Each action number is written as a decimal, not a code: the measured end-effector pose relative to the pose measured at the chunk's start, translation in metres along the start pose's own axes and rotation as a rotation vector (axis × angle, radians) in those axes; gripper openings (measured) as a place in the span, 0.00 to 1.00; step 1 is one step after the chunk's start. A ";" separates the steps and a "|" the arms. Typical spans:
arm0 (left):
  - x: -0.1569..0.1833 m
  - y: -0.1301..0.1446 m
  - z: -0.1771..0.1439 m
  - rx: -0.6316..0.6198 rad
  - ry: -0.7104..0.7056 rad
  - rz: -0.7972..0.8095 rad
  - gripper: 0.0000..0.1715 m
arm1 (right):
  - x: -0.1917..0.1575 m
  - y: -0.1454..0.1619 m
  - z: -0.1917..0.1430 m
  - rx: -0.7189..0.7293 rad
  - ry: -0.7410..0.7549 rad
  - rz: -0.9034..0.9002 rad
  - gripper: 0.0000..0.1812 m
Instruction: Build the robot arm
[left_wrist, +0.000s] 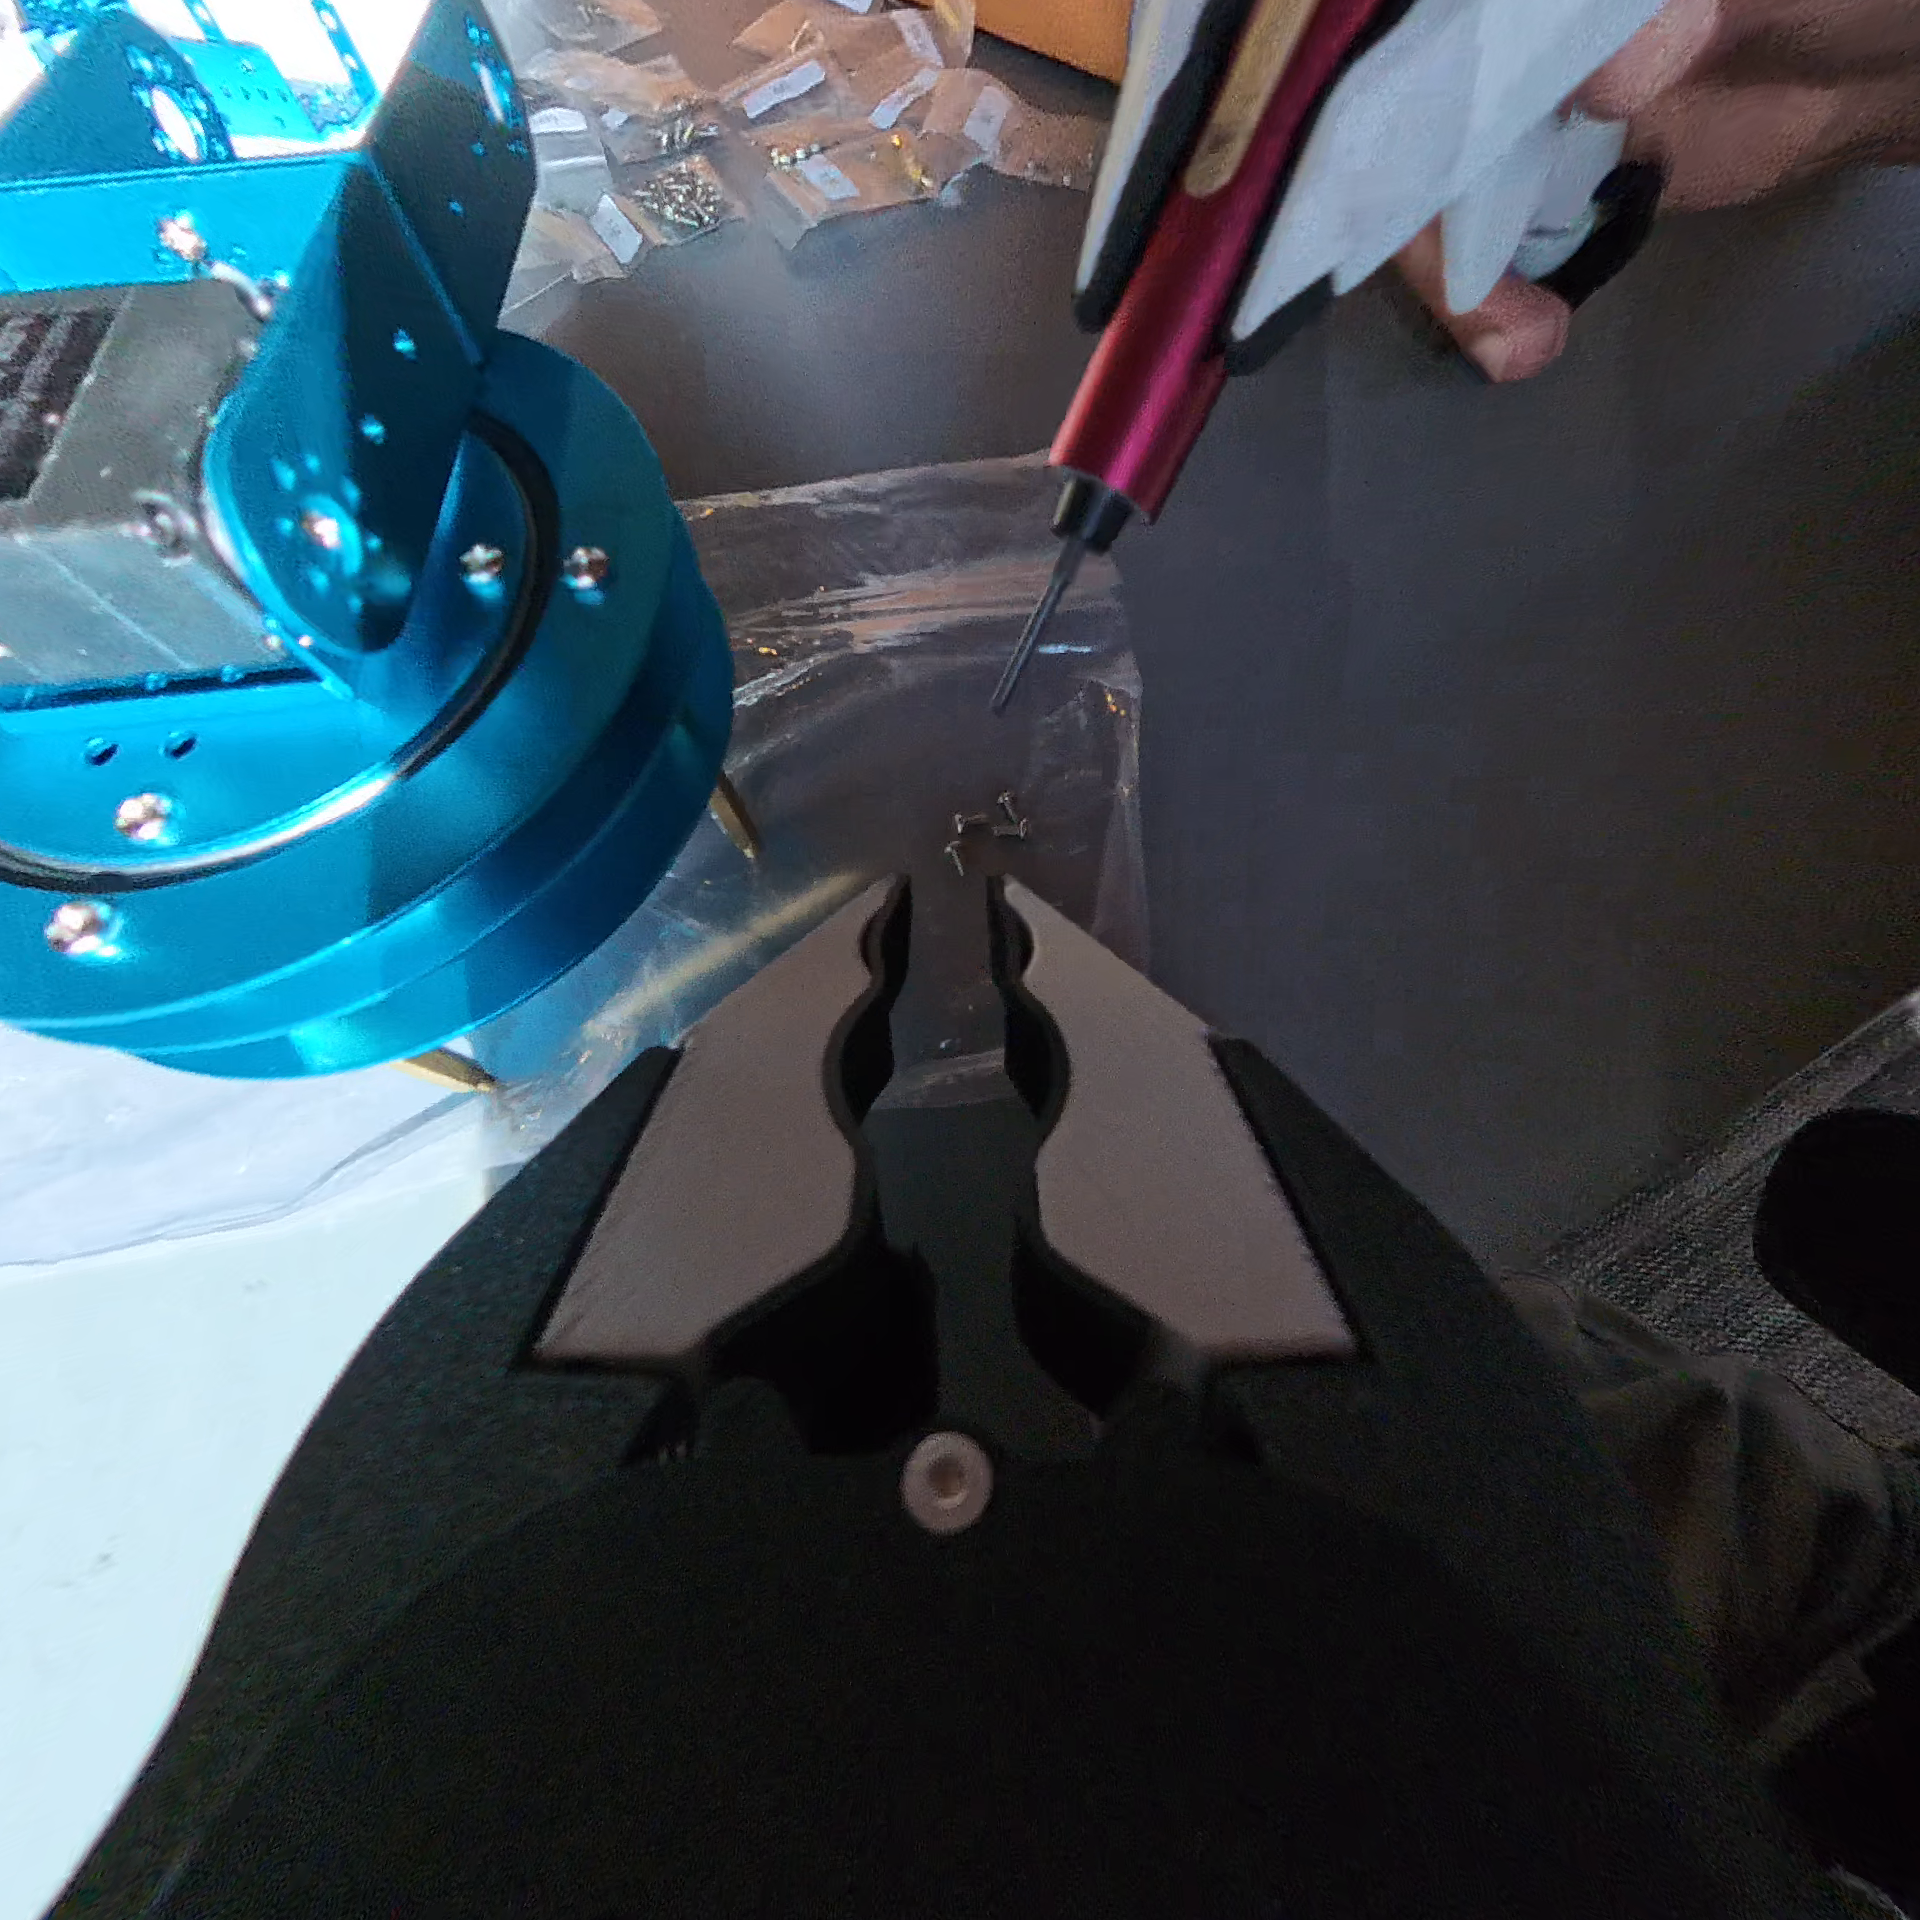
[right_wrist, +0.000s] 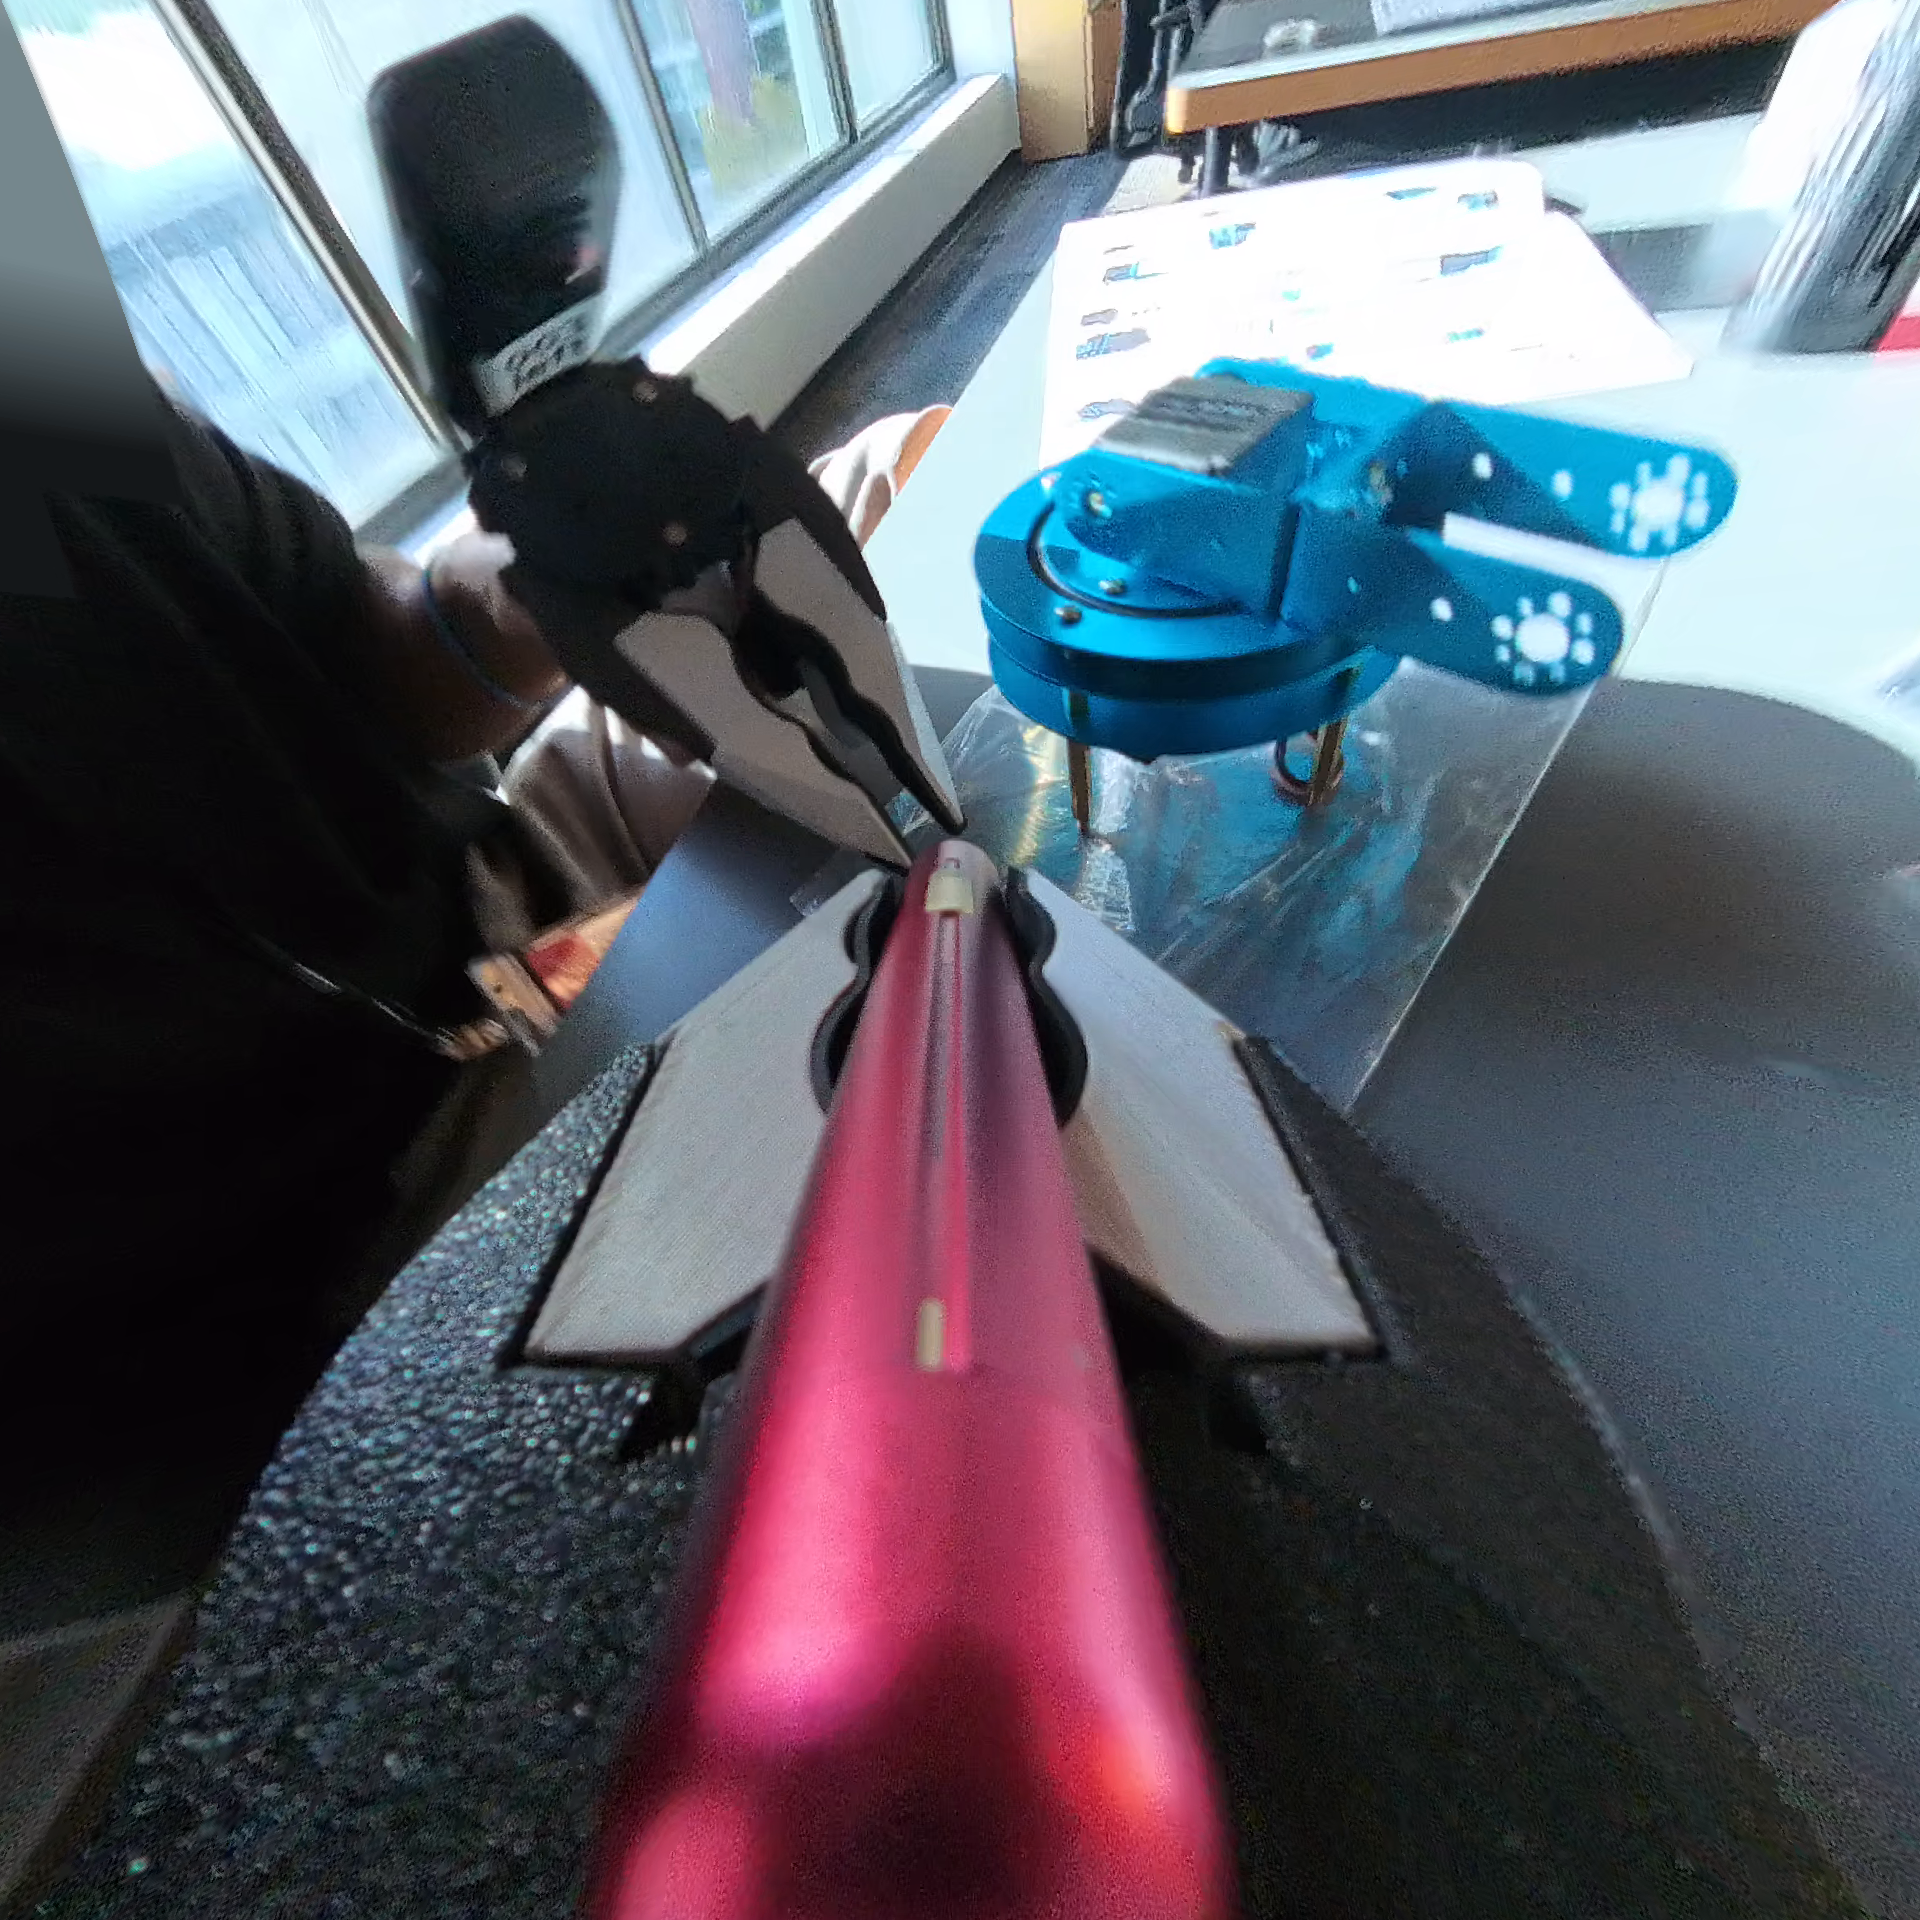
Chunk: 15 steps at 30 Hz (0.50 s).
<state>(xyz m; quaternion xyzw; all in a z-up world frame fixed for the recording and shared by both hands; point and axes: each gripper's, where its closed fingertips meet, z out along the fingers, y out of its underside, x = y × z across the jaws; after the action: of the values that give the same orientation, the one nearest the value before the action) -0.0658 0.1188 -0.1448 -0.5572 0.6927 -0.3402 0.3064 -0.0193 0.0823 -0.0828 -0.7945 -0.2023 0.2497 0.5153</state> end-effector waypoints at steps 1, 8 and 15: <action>0.001 0.001 0.003 -0.021 -0.001 0.012 0.07 | 0.004 0.005 0.003 -0.011 -0.013 0.069 0.12; 0.001 0.006 0.016 -0.125 0.025 0.067 0.07 | 0.015 0.016 0.005 0.006 -0.047 0.293 0.12; 0.003 0.006 0.016 -0.188 0.049 0.135 0.05 | 0.010 0.010 0.002 0.099 -0.086 0.307 0.12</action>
<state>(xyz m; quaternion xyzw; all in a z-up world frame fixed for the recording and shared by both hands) -0.0571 0.1145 -0.1594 -0.5269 0.7649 -0.2659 0.2581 -0.0120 0.0860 -0.0947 -0.7781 -0.0880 0.3689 0.5006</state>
